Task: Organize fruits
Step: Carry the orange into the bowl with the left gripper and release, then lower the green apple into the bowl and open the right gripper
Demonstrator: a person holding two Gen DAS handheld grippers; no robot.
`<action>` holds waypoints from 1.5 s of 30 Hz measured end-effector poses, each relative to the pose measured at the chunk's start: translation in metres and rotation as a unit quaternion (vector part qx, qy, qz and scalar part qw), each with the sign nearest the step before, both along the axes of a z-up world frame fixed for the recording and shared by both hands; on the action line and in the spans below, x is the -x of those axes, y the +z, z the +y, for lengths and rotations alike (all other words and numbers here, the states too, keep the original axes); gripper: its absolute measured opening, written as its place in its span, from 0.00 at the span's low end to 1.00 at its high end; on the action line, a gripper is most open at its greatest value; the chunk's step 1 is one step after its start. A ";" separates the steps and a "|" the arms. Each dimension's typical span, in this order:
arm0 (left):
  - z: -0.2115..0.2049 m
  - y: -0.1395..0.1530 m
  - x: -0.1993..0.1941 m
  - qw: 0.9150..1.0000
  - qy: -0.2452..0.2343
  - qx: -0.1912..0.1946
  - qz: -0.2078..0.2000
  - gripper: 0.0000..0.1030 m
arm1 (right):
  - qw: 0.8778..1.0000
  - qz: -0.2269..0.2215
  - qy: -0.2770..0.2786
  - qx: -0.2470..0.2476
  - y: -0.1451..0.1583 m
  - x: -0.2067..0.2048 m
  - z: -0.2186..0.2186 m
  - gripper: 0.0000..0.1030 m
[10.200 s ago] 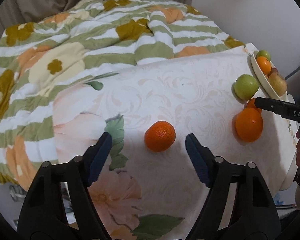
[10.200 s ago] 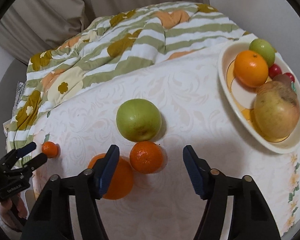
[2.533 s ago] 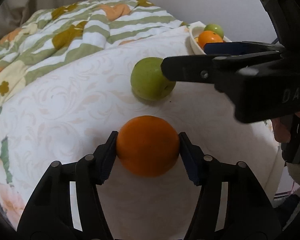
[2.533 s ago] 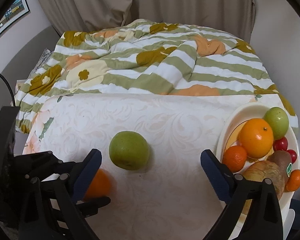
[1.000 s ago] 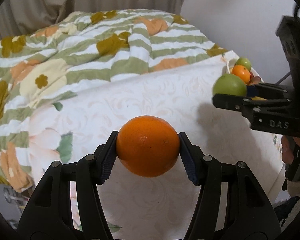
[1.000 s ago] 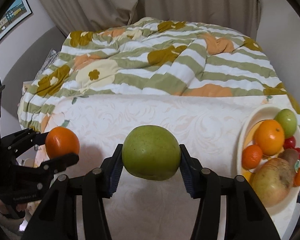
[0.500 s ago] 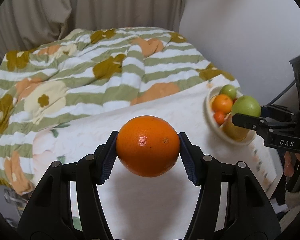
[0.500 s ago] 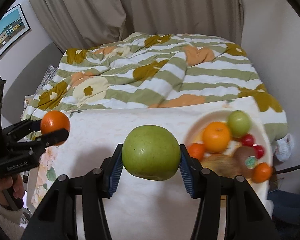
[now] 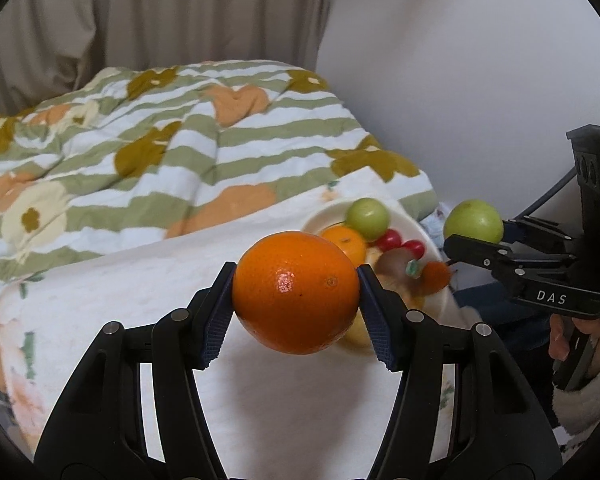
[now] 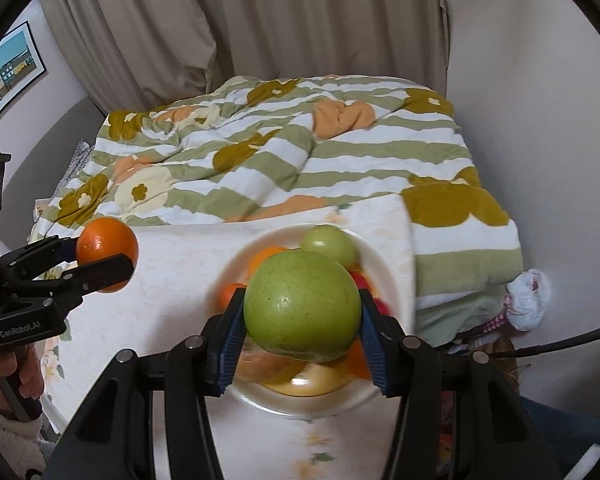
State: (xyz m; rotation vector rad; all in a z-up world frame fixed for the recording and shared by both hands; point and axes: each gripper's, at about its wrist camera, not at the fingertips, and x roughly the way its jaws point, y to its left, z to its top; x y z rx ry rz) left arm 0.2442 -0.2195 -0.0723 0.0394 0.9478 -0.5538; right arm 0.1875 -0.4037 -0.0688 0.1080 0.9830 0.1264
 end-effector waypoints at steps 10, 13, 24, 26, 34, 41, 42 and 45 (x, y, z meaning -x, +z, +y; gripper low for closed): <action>-0.075 -0.026 -0.013 1.000 -0.017 -0.001 0.017 0.64 | 1.000 0.002 0.007 -0.003 -0.012 -0.005 -0.050 0.47; -0.092 -0.036 -0.017 0.999 -0.023 -0.005 0.023 0.64 | 1.000 0.005 0.009 -0.005 -0.018 -0.007 -0.060 0.47; -0.131 -0.062 -0.022 0.998 -0.036 -0.047 0.025 0.64 | 1.000 0.015 0.011 -0.016 -0.031 -0.006 -0.087 0.47; -0.134 -0.065 -0.022 0.998 -0.035 -0.055 0.025 0.64 | 1.000 0.015 0.010 -0.018 -0.032 -0.006 -0.091 0.47; -0.129 -0.053 -0.016 0.998 -0.025 -0.057 -0.010 1.00 | 1.000 0.009 0.000 -0.017 -0.026 -0.001 -0.090 0.47; -0.091 -0.030 -0.010 0.999 -0.004 -0.040 -0.011 1.00 | 1.000 -0.003 -0.004 -0.013 -0.009 0.012 -0.072 0.47; -0.083 -0.026 -0.009 0.999 0.002 -0.041 -0.012 1.00 | 1.000 -0.004 -0.003 -0.014 -0.008 0.012 -0.069 0.47; -0.058 -0.018 -0.004 0.999 0.020 -0.045 -0.013 1.00 | 1.000 -0.006 0.005 -0.015 -0.005 0.016 -0.055 0.47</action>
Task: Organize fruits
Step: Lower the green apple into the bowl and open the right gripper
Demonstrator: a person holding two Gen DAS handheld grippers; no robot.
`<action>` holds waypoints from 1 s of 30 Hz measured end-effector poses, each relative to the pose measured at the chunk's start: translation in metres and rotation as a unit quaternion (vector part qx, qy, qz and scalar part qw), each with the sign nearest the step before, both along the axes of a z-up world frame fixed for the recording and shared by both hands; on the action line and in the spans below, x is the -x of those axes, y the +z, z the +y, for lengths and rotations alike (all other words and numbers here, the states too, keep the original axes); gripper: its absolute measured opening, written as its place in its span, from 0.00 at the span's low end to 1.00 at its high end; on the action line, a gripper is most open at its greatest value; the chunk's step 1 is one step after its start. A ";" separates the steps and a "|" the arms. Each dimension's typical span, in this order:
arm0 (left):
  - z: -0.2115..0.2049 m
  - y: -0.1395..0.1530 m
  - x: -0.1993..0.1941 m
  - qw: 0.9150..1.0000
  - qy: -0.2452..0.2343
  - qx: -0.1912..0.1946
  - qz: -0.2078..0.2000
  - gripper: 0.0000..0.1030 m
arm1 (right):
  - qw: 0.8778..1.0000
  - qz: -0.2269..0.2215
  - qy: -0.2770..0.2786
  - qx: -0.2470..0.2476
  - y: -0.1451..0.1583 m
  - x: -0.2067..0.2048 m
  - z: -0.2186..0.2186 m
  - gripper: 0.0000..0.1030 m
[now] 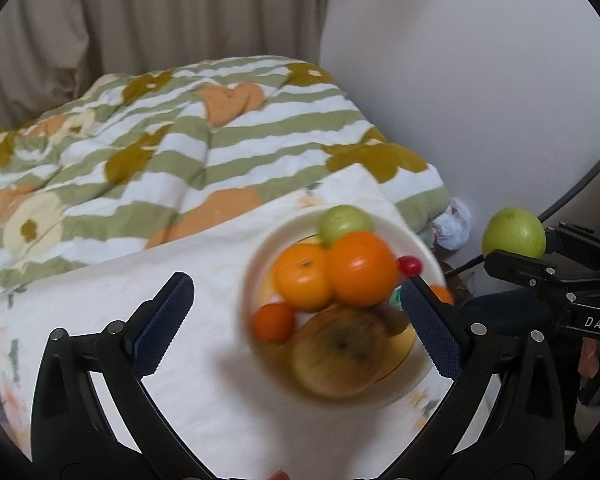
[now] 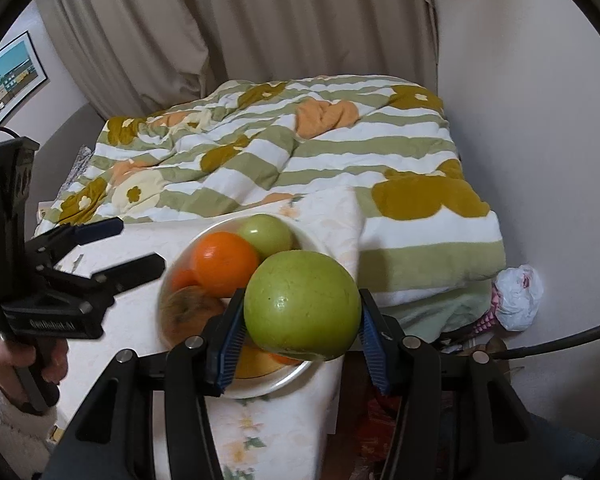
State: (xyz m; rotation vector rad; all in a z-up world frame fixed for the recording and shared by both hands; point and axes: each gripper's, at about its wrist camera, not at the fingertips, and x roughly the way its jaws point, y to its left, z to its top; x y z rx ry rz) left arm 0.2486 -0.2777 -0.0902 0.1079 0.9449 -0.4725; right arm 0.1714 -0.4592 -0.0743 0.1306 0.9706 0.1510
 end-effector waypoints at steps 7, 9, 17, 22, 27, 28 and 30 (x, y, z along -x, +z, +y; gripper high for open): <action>0.056 0.002 0.015 0.999 0.041 -0.012 0.011 1.00 | 1.000 0.003 0.023 -0.001 -0.012 0.006 0.038 0.47; 0.069 -0.001 0.021 0.999 0.049 -0.016 0.018 1.00 | 1.000 0.006 0.027 0.001 -0.020 0.009 0.049 0.47; 0.108 -0.016 0.040 0.997 0.061 -0.017 0.041 1.00 | 0.999 0.004 0.034 0.025 -0.051 0.022 0.071 0.47; 0.125 -0.027 0.049 0.996 0.065 -0.017 0.052 1.00 | 0.997 -0.011 0.040 0.067 -0.066 0.028 0.080 0.47; 0.136 -0.041 0.056 0.995 0.076 -0.015 0.063 1.00 | 0.992 -0.024 0.037 0.114 -0.078 0.033 0.085 0.49; 0.138 -0.044 0.058 0.995 0.080 -0.014 0.065 1.00 | 0.992 -0.032 0.034 0.115 -0.077 0.035 0.085 0.51; 0.142 -0.046 0.061 0.994 0.088 -0.010 0.067 1.00 | 0.992 -0.048 0.029 0.113 -0.074 0.038 0.084 0.75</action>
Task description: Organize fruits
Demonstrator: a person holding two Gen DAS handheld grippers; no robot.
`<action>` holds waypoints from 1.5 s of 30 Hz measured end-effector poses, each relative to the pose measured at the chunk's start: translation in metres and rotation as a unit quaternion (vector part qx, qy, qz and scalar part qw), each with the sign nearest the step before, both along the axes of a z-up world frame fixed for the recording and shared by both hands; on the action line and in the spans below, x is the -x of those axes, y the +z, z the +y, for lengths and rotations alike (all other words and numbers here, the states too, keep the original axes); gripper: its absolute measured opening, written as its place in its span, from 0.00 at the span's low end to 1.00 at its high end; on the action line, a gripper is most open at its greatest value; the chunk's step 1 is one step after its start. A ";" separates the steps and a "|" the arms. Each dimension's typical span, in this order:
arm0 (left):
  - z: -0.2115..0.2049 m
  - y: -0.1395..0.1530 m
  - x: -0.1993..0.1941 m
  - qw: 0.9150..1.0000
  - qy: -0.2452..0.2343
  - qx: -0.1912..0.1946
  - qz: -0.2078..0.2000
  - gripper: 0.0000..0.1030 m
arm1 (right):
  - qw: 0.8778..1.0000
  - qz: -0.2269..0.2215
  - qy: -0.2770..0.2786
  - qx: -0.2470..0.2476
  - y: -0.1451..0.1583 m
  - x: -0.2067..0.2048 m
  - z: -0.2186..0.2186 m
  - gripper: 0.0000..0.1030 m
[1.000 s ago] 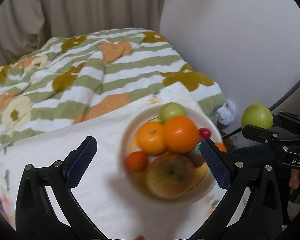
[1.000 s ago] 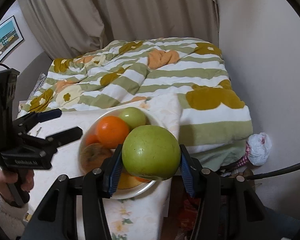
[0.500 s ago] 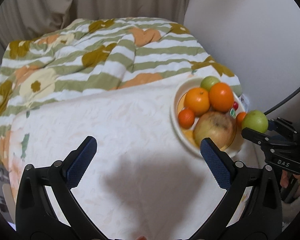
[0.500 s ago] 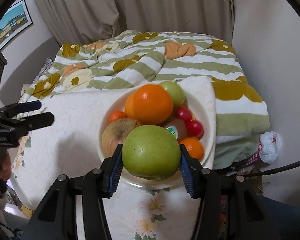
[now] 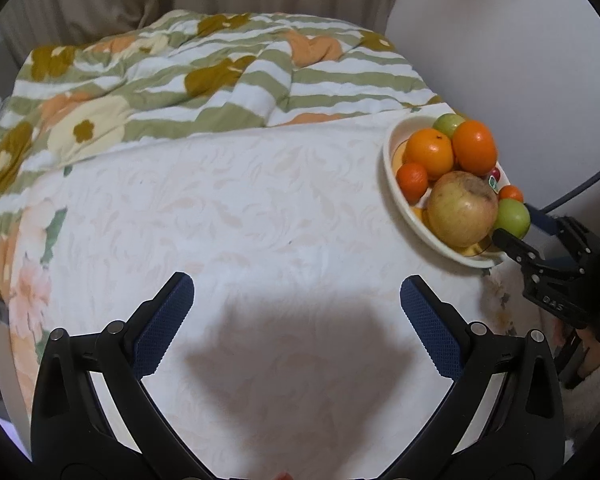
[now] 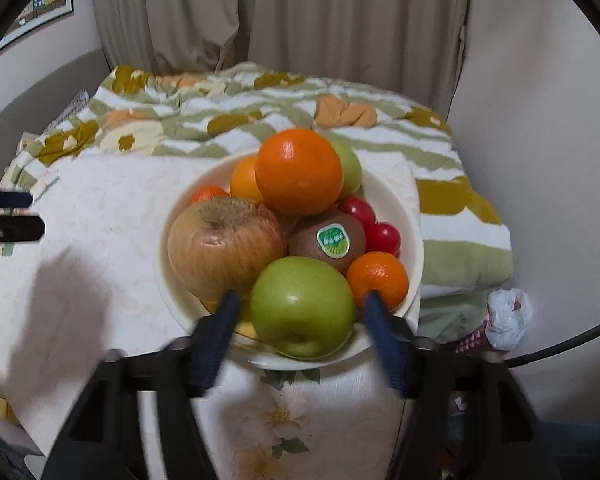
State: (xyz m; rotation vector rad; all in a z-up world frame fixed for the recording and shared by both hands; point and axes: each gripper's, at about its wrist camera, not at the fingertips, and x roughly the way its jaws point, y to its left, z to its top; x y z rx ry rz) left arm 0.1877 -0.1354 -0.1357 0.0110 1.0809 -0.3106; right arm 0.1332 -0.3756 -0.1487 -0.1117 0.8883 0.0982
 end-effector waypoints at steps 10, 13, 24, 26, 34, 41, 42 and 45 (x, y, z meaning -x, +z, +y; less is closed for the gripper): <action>0.040 0.029 0.028 0.999 0.023 0.006 -0.030 1.00 | 0.999 -0.036 -0.023 -0.010 0.040 0.018 0.020 0.99; 0.056 0.047 0.038 0.998 0.028 0.008 -0.048 1.00 | 0.998 -0.050 -0.026 -0.007 0.063 0.026 0.033 0.99; 0.121 0.125 0.085 0.988 0.080 -0.008 -0.131 1.00 | 0.995 -0.057 -0.066 -0.051 0.151 0.059 0.096 0.99; 0.128 0.132 0.092 0.987 0.084 -0.012 -0.138 1.00 | 0.994 -0.051 -0.075 -0.061 0.157 0.064 0.105 0.99; 0.140 0.148 0.117 0.984 0.092 -0.014 -0.154 1.00 | 0.994 -0.049 -0.083 -0.047 0.165 0.082 0.130 0.99; 0.128 0.148 0.131 0.980 0.091 -0.014 -0.176 1.00 | 0.994 -0.068 -0.079 -0.024 0.165 0.092 0.131 0.99; 0.126 0.147 0.131 0.980 0.091 -0.013 -0.175 1.00 | 0.994 -0.069 -0.081 -0.023 0.165 0.093 0.129 0.99; 0.123 0.149 0.131 0.980 0.092 -0.014 -0.175 1.00 | 0.994 -0.070 -0.082 -0.030 0.167 0.094 0.126 0.99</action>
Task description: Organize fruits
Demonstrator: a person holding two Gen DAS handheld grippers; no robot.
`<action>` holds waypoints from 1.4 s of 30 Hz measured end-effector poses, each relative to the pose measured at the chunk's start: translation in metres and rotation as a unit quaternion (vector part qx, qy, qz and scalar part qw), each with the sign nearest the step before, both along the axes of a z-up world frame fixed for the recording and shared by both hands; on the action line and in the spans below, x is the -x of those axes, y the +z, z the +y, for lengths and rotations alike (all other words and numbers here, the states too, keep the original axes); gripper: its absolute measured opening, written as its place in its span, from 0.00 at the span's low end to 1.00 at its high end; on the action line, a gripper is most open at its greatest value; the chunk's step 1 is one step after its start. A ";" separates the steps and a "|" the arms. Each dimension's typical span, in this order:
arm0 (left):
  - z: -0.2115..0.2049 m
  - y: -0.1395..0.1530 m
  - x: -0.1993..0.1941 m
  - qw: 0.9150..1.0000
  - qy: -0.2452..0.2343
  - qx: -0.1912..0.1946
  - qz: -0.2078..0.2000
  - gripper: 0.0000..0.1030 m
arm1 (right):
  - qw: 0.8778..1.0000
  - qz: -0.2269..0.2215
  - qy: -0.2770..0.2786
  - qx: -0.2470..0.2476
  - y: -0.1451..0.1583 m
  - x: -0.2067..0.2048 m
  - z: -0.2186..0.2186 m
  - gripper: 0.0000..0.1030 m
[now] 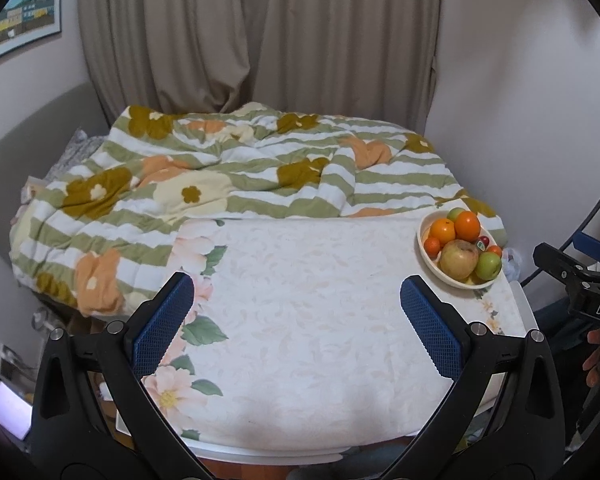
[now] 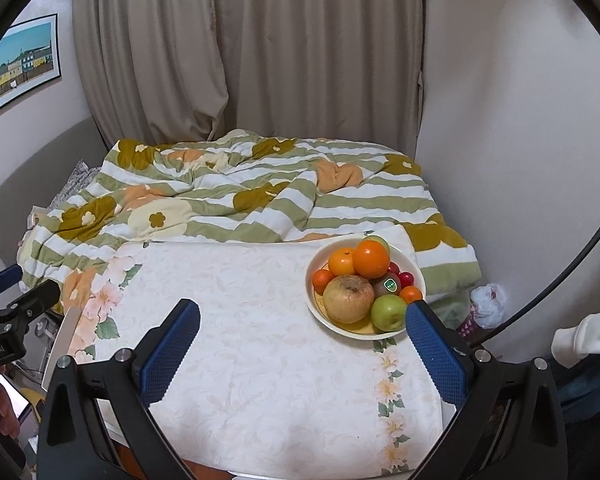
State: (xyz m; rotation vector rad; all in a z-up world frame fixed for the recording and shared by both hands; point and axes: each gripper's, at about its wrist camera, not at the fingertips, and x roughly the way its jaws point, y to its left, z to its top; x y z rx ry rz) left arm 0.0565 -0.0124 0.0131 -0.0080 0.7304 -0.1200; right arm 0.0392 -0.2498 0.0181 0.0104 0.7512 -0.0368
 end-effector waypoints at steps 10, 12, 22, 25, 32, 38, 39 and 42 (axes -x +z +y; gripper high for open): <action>-0.013 0.006 0.007 1.000 0.004 -0.007 -0.015 1.00 | 1.000 -0.006 0.008 0.003 0.003 -0.001 -0.001 0.99; -0.013 0.007 0.008 1.000 0.004 -0.007 -0.017 1.00 | 1.000 -0.006 0.009 0.002 0.004 -0.001 -0.002 0.99; -0.015 0.009 0.008 1.000 0.003 -0.011 -0.018 1.00 | 1.000 -0.006 0.009 0.003 0.004 -0.001 -0.003 0.99; -0.016 0.009 0.008 1.000 0.002 -0.011 -0.018 1.00 | 1.000 -0.006 0.009 0.002 0.004 -0.001 -0.003 0.99; -0.024 0.013 0.008 1.000 -0.005 -0.009 -0.025 1.00 | 1.000 -0.007 0.007 0.003 0.004 -0.001 -0.004 0.99; -0.024 0.012 0.007 1.000 -0.007 -0.009 -0.024 1.00 | 1.000 -0.008 0.004 0.002 0.003 -0.001 -0.004 0.99; -0.024 0.012 0.007 1.000 -0.007 -0.008 -0.024 1.00 | 1.000 -0.008 0.005 0.002 0.003 -0.001 -0.005 0.99; -0.025 0.011 0.006 1.000 -0.006 -0.009 -0.024 1.00 | 1.000 -0.008 0.005 0.002 0.003 0.000 -0.006 0.99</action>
